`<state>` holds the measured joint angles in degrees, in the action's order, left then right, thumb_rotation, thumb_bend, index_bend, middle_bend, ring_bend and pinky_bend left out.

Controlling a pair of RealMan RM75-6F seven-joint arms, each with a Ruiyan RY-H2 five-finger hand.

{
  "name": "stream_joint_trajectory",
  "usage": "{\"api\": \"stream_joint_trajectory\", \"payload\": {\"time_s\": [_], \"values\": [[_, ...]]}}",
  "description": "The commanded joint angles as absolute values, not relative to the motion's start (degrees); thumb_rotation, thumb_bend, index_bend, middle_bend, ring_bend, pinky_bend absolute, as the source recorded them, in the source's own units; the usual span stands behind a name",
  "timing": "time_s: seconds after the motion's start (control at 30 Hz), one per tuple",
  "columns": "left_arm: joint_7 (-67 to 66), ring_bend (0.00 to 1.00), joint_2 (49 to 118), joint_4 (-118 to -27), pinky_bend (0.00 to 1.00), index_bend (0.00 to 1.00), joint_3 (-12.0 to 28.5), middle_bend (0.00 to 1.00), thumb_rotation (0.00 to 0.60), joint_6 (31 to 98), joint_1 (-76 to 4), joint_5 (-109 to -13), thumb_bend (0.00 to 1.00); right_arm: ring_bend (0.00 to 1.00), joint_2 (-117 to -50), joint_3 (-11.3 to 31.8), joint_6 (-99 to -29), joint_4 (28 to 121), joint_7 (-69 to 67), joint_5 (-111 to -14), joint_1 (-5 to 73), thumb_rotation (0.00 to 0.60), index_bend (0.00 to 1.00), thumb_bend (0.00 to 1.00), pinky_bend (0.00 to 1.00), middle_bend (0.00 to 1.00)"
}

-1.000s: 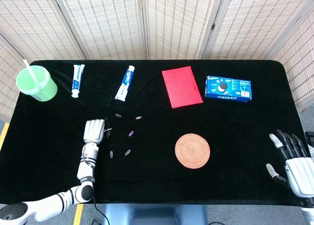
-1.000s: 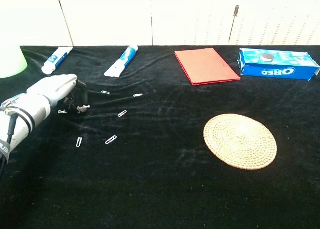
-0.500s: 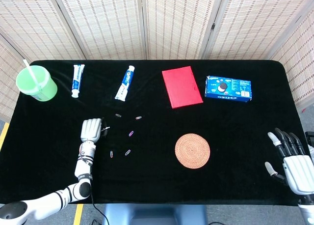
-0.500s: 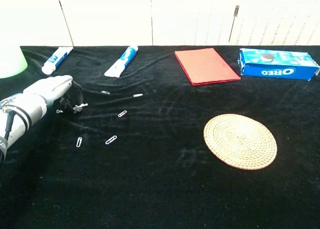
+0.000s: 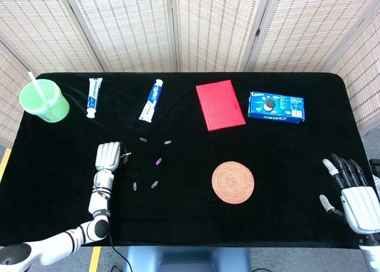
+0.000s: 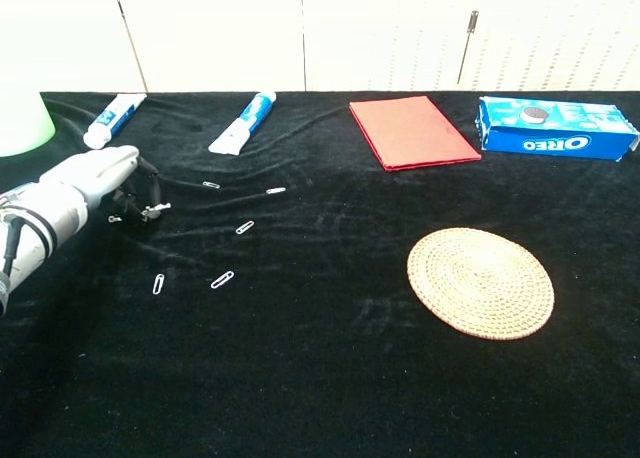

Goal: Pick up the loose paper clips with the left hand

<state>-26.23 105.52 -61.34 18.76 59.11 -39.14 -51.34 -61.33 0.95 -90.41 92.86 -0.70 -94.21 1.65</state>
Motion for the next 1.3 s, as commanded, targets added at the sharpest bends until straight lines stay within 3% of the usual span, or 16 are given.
{"api": "stream_joint_trajectory", "payload": {"time_s": [0.03,0.3,0.53,0.7,0.97,1.3], "values": [[-26.7,1.0,104.2,-63.7,1.0,0.82,18.8,1.0,0.6,60.1,-38.6,-51.2,0.5,0.0,-61.3,0.9,-90.6,92.9,-0.8,-94.4,1.6,0.6,0.0,0.35,0.0,0.0],[-10.1,1.0,102.9,-71.0,1.0,0.83,19.1,1.0,0.6,70.2,-35.3,-63.2,0.51,0.0,-61.4,0.9,-90.8,92.6,-1.4,-94.7,1.6,0.6,0.0,0.35,0.0,0.0],[-5.4,1.0,97.8,-83.4,1.0,0.84,19.7,1.0,0.6,69.9,-32.5,-62.4,0.52,0.0,-61.5,0.9,-91.4,92.3,-1.9,-95.2,1.6,0.6,0.0,0.35,0.0,0.0],[-6.8,1.0,97.2,-88.5,1.0,0.83,17.0,1.0,0.6,71.7,-30.6,-63.7,0.53,0.0,-61.5,0.7,-91.3,92.4,-1.8,-96.0,1.8,0.6,0.0,0.35,0.0,0.0],[-4.2,1.0,101.1,-87.1,1.0,0.83,12.2,1.0,0.6,72.1,-28.4,-65.3,0.53,0.0,-61.1,0.5,-99.3,92.1,-3.7,-99.9,-0.9,0.6,0.0,0.35,0.0,0.0],[-4.0,1.0,104.8,-82.6,1.0,0.84,10.8,1.0,0.6,71.7,-27.5,-66.5,0.53,0.0,-60.5,0.0,-100.5,91.0,-5.7,-100.7,-1.8,0.6,0.0,0.35,0.0,0.0]]}}
